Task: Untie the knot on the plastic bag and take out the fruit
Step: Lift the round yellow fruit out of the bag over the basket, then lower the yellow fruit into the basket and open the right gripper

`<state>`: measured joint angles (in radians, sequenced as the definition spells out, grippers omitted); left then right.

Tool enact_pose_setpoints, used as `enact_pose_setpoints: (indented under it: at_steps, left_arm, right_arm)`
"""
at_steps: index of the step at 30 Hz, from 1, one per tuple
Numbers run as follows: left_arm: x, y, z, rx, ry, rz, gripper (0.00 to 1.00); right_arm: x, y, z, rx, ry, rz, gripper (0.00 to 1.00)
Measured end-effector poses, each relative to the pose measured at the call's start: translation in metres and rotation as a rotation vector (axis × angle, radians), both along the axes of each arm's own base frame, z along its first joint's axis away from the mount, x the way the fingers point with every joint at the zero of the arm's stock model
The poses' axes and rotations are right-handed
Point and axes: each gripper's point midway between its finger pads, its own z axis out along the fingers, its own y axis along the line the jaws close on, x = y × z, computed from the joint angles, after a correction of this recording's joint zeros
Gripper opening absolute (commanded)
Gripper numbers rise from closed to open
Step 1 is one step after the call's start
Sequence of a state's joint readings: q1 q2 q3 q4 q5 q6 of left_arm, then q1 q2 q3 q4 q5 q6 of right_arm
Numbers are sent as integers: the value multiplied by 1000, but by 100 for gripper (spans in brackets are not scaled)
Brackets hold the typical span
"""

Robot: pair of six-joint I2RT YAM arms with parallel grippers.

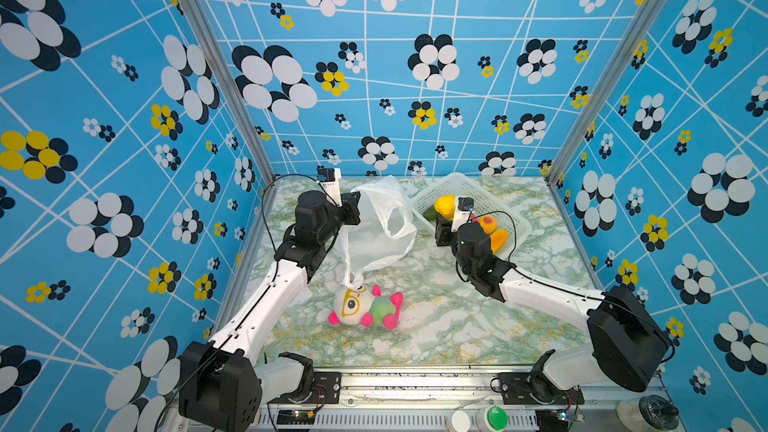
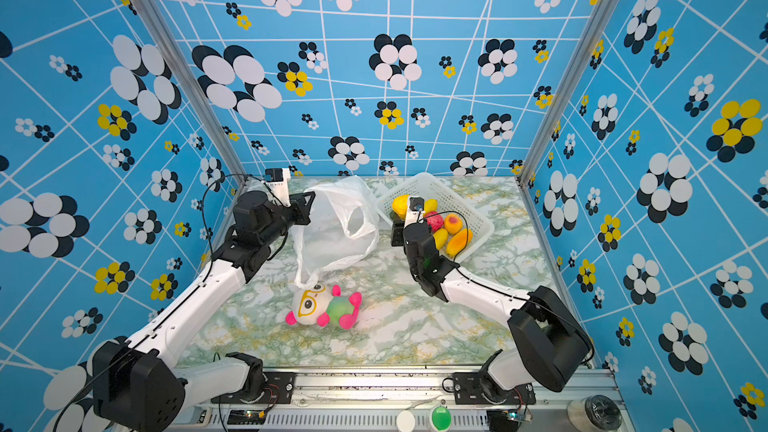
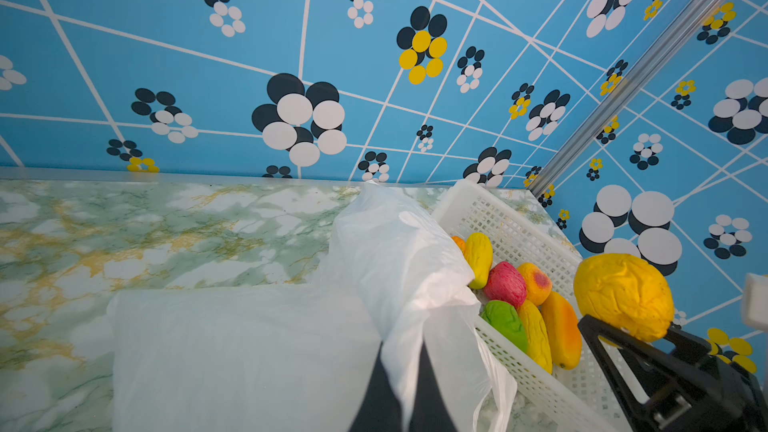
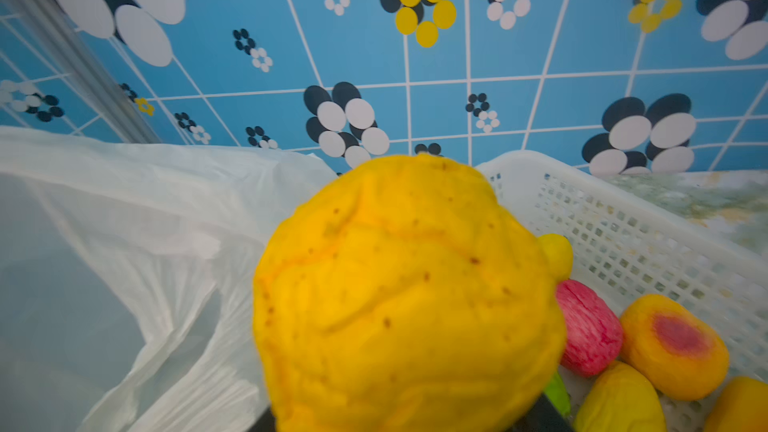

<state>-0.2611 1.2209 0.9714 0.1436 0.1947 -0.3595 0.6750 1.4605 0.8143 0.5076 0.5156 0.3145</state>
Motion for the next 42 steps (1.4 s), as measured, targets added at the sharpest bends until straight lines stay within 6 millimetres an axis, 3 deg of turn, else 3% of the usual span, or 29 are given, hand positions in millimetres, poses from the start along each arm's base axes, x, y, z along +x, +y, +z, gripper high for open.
enact_pose_setpoints:
  at_steps: [4,9,21,29,38,42]
  left_arm:
    - [0,0,0,0,0,0,0]
    - [0,0,0,0,1,0,0]
    - [0,0,0,-11,6,2,0]
    - [0,0,0,-13,7,3,0]
    - [0,1,0,-13,7,5,0]
    - [1,2,0,-13,7,7,0]
  right_arm:
    - [13,-28,-18,37,83,-96,28]
    - [37,-38,-38,58,188,-160,27]
    - [72,-9,-97,-7,432,-137,26]
    - [90,-7,-130,0,556,-135,27]
    - [91,-10,-139,20,595,-129,46]
    - [91,-10,-140,24,599,-132,67]
